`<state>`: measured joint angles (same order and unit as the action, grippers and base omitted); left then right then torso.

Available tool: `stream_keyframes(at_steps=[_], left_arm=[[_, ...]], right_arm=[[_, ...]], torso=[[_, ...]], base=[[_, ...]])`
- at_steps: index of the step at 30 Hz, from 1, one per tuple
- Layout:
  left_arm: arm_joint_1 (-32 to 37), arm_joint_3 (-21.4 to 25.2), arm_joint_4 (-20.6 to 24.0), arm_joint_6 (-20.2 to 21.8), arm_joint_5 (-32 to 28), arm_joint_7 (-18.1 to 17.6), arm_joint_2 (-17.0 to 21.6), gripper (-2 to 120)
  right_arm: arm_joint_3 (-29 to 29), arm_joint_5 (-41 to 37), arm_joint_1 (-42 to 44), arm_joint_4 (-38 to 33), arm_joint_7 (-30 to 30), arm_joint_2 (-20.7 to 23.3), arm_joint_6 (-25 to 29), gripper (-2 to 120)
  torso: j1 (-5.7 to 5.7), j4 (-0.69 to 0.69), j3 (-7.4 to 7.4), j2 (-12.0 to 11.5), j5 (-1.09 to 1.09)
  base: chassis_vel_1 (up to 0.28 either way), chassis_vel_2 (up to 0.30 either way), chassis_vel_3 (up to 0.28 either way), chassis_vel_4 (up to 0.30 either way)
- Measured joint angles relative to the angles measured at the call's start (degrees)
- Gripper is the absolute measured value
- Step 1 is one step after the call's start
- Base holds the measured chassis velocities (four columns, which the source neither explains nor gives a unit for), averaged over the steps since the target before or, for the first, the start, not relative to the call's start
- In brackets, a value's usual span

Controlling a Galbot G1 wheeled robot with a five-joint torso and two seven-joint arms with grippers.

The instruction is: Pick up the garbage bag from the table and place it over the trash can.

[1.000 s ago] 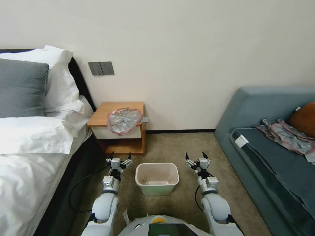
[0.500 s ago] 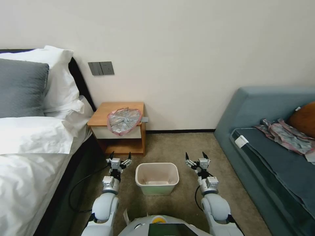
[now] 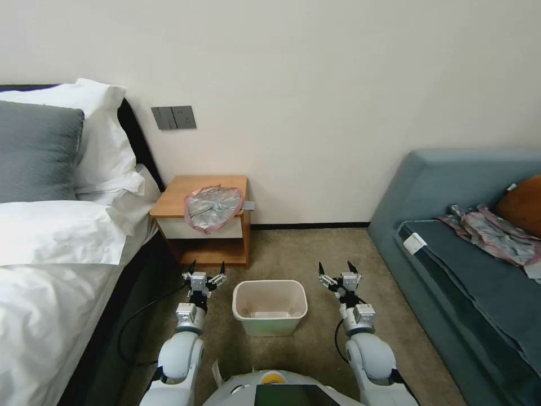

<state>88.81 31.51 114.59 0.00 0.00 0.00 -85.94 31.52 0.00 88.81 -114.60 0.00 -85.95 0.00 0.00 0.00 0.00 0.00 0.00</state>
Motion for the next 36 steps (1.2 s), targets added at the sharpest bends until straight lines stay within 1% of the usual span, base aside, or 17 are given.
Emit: stream_keyframes(at_steps=[4,5,6,8,10,11,14,16,17,18,22,24,26,27,29,33,36], left_arm=[[0.2,0.0,0.4,0.0,0.0,0.0,0.0,100],[1.2,0.4,2.9,0.6,-0.6,-0.2,-0.4,100],[1.2,0.4,2.9,0.6,-0.6,-0.2,-0.4,100],[2.7,0.8,6.5,1.5,-1.5,-0.5,-1.0,100],[2.7,0.8,6.5,1.5,-1.5,-0.5,-1.0,100],[4.6,1.4,11.1,2.6,-2.7,-0.9,-1.7,100],[7.2,2.2,17.1,4.0,-4.2,-1.5,-2.6,100],[7.7,2.4,18.4,4.3,-4.5,-1.7,-2.8,100],[8.9,2.8,21.3,5.0,-5.3,-1.9,-3.3,100],[8.9,2.8,21.3,5.0,-5.3,-1.9,-3.3,100],[12.1,3.8,28.3,6.8,-7.2,-2.6,-4.5,100],[12.8,4.1,28.8,7.7,-7.5,-2.5,-4.4,100],[14.2,4.6,29.1,9.7,-8.4,-2.1,-2.4,100],[14.2,4.6,29.1,9.7,-8.4,-2.1,-2.4,100],[14.4,5.2,29.3,10.2,-9.2,-1.9,-0.2,100],[14.2,5.8,29.2,10.3,-10.2,-2.3,1.9,100],[14.1,5.9,29.1,10.2,-10.6,-2.9,2.3,100]], right_arm=[[0.0,0.0,0.1,-0.4,0.0,0.0,0.0,100],[0.0,-0.2,1.1,-3.1,-0.1,-0.2,-0.9,100],[0.0,-0.2,1.1,-3.1,-0.1,-0.2,-0.9,100],[0.0,-0.5,2.5,-6.7,-0.4,-0.5,-2.1,100],[0.0,-0.5,2.5,-6.7,-0.4,-0.5,-2.1,100],[0.1,-1.1,4.4,-11.7,-0.8,-1.0,-3.8,100],[0.2,-1.8,6.7,-17.8,-1.3,-1.5,-5.8,100],[0.3,-1.9,7.3,-19.3,-1.5,-1.7,-6.3,100],[0.3,-2.3,8.4,-22.4,-1.7,-2.0,-7.3,100],[0.3,-2.3,8.4,-22.4,-1.7,-2.0,-7.3,100],[0.4,-4.4,10.7,-27.7,-2.5,-1.8,-9.5,100],[0.4,-4.7,10.7,-27.8,-2.6,-1.7,-9.7,100],[0.4,-5.6,10.8,-27.8,-2.8,-1.2,-9.9,100],[0.4,-5.6,10.8,-27.8,-2.8,-1.2,-9.9,100],[0.5,-7.2,10.8,-27.7,-3.1,-0.5,-10.4,100],[0.9,-12.0,10.6,-27.6,-4.0,0.9,-11.9,100],[1.1,-19.8,9.6,-27.3,-4.8,2.2,-13.6,100]], torso=[[0.0,0.0,0.0,0.0,0.0],[0.0,0.0,0.0,0.0,0.0],[0.0,0.0,0.0,0.0,0.0],[0.0,0.0,0.0,0.0,0.0],[0.0,0.0,0.0,0.0,0.0],[0.0,0.0,0.0,0.0,0.0],[0.0,0.0,0.0,0.0,0.0],[0.0,0.0,0.0,0.0,0.0],[0.0,0.0,0.0,0.0,0.0],[0.0,0.0,0.0,0.0,0.0],[0.0,0.01,0.01,0.0,0.01],[0.0,0.0,0.01,0.0,0.03],[0.0,0.01,0.0,0.0,-0.02],[0.0,0.01,0.0,0.0,-0.02],[0.0,0.0,0.0,0.0,0.0],[0.0,-0.01,0.0,0.0,0.0],[0.0,-0.01,0.0,0.0,0.0]], base=[[0.0,0.0,0.0,0.0],[0.0,0.0,0.0,0.0],[0.0,0.0,0.0,0.0],[0.0,0.0,0.0,0.0],[0.0,0.0,0.0,0.0],[0.0,0.0,0.0,0.0],[0.0,0.0,0.0,0.0],[0.0,0.0,0.0,0.0],[0.0,0.0,0.0,0.0],[0.0,0.0,0.0,0.0],[0.0,0.0,0.0,0.0],[0.0,0.0,0.0,0.0],[0.0,0.0,0.0,0.0],[0.0,0.0,0.0,0.0],[0.0,0.0,0.0,0.0],[0.0,0.0,0.0,0.0],[0.0,0.0,0.0,0.0]])
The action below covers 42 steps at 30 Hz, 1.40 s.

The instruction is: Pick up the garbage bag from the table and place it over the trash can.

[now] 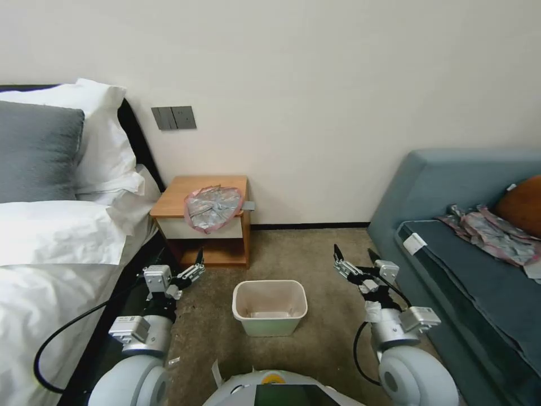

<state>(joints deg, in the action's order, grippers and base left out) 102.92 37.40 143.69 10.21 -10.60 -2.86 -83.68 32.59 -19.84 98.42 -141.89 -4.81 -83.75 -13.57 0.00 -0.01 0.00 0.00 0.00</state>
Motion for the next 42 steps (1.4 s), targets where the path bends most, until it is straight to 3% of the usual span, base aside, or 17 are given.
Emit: stream_keyframes(at_steps=[1,2,4,5,6,9,10,13,22,25,33,42], left_arm=[[0.0,-0.1,-0.1,-0.2,-0.1,-0.3,-0.1,100],[0.0,-0.1,-0.1,-0.2,-0.1,-0.3,-0.1,100],[0.0,-0.2,-0.1,-0.3,-0.1,-0.4,-0.2,100],[0.1,-0.2,-0.2,-0.5,-0.2,-0.5,-0.1,100],[0.1,-0.2,-0.2,-0.5,-0.2,-0.5,-0.1,100],[0.5,-0.1,-0.3,-0.6,-0.2,-0.6,0.0,100],[0.5,-0.1,-0.3,-0.6,-0.2,-0.6,0.0,100],[1.1,-0.4,-0.3,-1.0,-0.2,-0.6,0.2,100],[2.2,-0.4,-0.4,-2.0,0.0,-0.6,0.6,100],[3.1,-0.2,-0.4,-2.3,0.0,-0.5,-0.3,100],[4.4,0.1,-0.4,-2.8,0.3,-0.4,-1.0,100],[5.6,0.6,-0.4,-3.3,1.2,-0.4,-2.4,100]], right_arm=[[-0.3,-10.0,-1.5,0.2,-1.4,1.1,-1.7,100],[-0.3,-10.0,-1.5,0.2,-1.4,1.1,-1.7,100],[-0.7,-17.4,-3.1,0.5,-3.0,2.1,-3.1,100],[-1.1,-27.6,-6.1,1.5,-4.9,3.5,-4.6,100],[-1.1,-27.6,-6.1,1.5,-4.9,3.5,-4.6,100],[-1.8,-39.3,-11.4,4.7,-5.7,5.8,-5.2,100],[-1.8,-39.3,-11.4,4.7,-5.7,5.8,-5.2,100],[-3.1,-49.3,-17.2,9.9,-5.5,8.4,-5.8,100],[-8.8,-59.3,-29.2,22.1,-7.8,10.5,-5.8,100],[-12.9,-64.2,-36.3,28.4,-9.0,8.9,-5.1,100],[-19.0,-66.7,-46.4,41.3,-7.7,5.3,-4.9,100],[-21.5,-72.0,-57.4,54.8,-6.0,0.0,-4.9,100]], torso=[[0.0,0.0,0.0,0.0,0.0],[0.0,0.0,0.0,0.0,0.0],[0.0,0.0,0.0,0.0,0.0],[0.0,0.0,0.0,0.0,0.0],[0.0,0.0,0.0,0.0,0.0],[0.0,0.01,0.0,0.0,0.0],[0.0,0.01,0.0,0.0,0.0],[0.0,0.01,0.0,0.0,0.01],[0.0,0.01,-0.01,0.0,0.01],[0.01,0.02,0.0,0.0,0.01],[0.01,0.0,-0.01,0.0,0.0],[0.01,0.01,0.0,0.0,-0.01]], base=[[0.0,0.0,0.0,0.0],[0.0,0.0,0.0,0.0],[0.0,0.0,0.0,0.0],[0.0,0.0,0.0,0.0],[0.0,0.0,0.0,0.0],[0.0,0.0,0.0,0.0],[0.0,0.0,0.0,0.0],[0.0,0.0,0.0,0.0],[0.0,0.0,0.0,0.0],[0.0,0.0,0.0,0.0],[0.0,0.0,0.0,0.0],[0.0,0.0,0.0,0.0]])
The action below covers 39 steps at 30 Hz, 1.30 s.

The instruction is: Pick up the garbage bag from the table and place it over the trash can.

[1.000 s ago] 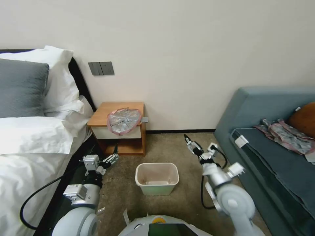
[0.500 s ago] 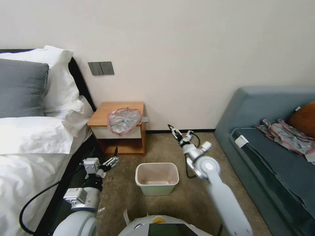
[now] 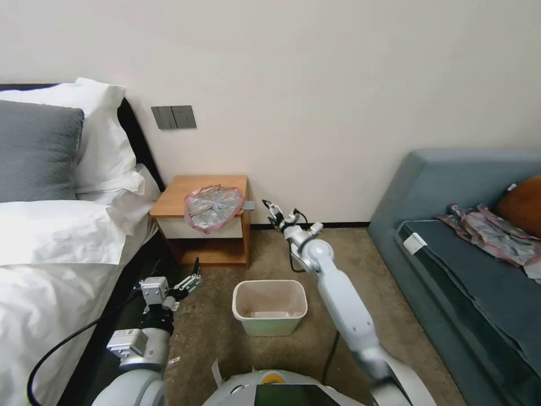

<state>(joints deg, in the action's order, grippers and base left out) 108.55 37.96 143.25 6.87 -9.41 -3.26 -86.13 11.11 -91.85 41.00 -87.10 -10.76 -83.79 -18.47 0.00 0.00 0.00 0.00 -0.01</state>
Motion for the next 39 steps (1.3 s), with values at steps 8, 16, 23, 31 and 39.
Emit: stream_keyframes(at_steps=[8,16,23,31,39], left_arm=[[1.3,0.3,0.0,-0.3,0.4,0.0,-1.4,100],[2.0,0.2,0.0,-0.8,0.9,0.0,-2.5,100],[3.0,0.1,0.0,-1.3,1.9,0.1,-3.2,100],[3.8,-0.1,0.0,-1.7,2.3,0.1,-3.5,100],[4.2,-0.2,0.0,-2.1,2.7,0.2,-3.5,100]], right_arm=[[-0.1,1.5,-5.4,11.0,1.6,-4.2,-0.7,100],[-0.1,2.5,-7.5,16.6,4.1,-6.9,-0.9,100],[0.6,2.1,-8.2,18.3,5.4,-8.5,-1.0,78],[0.6,3.8,-8.3,19.3,6.2,-8.4,-0.8,51],[0.6,4.0,-8.1,18.8,6.8,-8.4,-0.2,22]], torso=[[0.0,0.0,0.0,0.0,0.0],[0.0,0.0,0.0,0.0,0.0],[0.0,-0.01,0.0,0.0,0.01],[0.0,0.0,0.0,0.0,0.01],[0.0,0.0,0.0,0.0,0.01]], base=[[0.0,0.0,0.0,0.0],[0.0,0.0,0.0,0.0],[0.0,0.0,0.0,0.0],[0.0,0.0,0.0,0.0],[0.0,0.0,0.0,0.0]])
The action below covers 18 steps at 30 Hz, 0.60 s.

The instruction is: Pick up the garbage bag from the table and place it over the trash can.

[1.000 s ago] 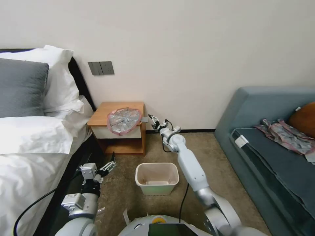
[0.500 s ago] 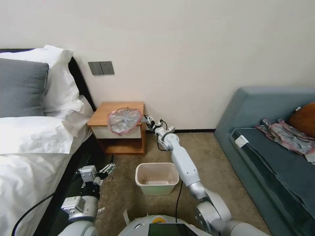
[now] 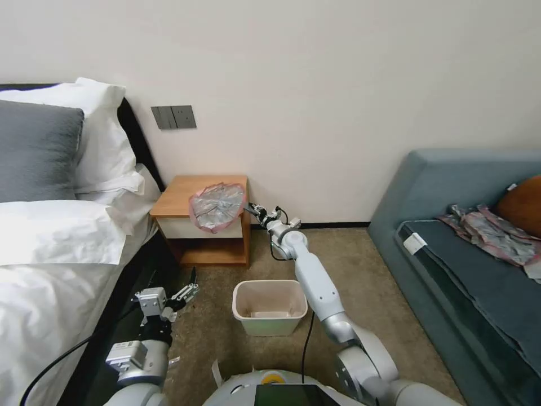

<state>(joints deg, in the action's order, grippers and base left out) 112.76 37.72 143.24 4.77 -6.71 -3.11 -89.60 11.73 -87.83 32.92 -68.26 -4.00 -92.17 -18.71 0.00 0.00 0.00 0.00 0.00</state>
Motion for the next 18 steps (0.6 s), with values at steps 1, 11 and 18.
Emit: stream_keyframes(at_steps=[1,11,18], left_arm=[[0.0,0.0,0.0,-0.1,0.0,0.0,0.0,100],[0.0,0.0,0.0,-0.6,0.4,0.0,0.0,100],[-0.3,-0.2,0.0,-1.1,0.6,0.0,0.2,100]], right_arm=[[0.0,0.0,0.0,-0.2,0.0,0.0,0.1,18],[-1.0,-1.0,1.4,-4.0,-1.1,0.3,0.4,0],[-2.8,-3.6,4.6,-11.9,-4.4,3.5,1.5,0]], torso=[[0.0,0.0,0.0,0.0,0.0],[0.0,0.01,0.0,0.0,0.0],[0.0,0.0,0.0,0.0,0.01]], base=[[0.0,0.0,0.0,0.0],[0.0,0.0,0.0,0.0],[0.0,0.0,0.0,0.0]])
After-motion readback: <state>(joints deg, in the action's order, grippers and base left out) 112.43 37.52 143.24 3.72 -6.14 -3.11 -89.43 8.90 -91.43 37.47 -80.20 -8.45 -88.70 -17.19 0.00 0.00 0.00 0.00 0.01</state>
